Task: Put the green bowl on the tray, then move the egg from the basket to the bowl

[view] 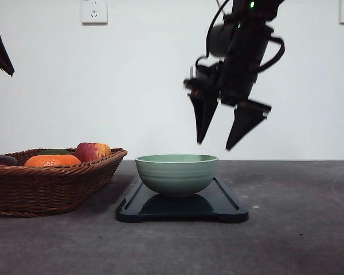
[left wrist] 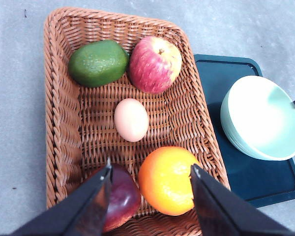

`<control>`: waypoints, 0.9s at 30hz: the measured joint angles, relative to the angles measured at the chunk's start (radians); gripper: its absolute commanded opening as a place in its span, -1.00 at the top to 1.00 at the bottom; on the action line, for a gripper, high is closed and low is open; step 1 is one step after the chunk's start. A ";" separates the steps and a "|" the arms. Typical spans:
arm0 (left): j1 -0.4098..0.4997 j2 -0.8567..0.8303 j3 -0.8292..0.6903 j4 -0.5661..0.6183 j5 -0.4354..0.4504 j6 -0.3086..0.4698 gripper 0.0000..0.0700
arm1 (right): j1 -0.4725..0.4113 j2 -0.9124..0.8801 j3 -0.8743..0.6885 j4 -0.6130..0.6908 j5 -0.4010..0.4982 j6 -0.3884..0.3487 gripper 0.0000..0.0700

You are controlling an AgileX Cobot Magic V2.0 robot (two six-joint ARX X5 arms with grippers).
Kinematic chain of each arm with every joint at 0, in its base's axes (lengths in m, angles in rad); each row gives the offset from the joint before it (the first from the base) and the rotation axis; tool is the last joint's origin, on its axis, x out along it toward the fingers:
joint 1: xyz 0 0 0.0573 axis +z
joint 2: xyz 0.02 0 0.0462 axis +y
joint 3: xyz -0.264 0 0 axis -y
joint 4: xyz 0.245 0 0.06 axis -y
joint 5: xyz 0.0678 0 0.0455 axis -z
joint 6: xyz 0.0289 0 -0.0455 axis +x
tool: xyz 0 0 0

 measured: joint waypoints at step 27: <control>-0.001 0.000 0.001 0.001 0.000 0.000 0.11 | 0.010 -0.760 -1.051 0.824 -0.004 -0.008 0.30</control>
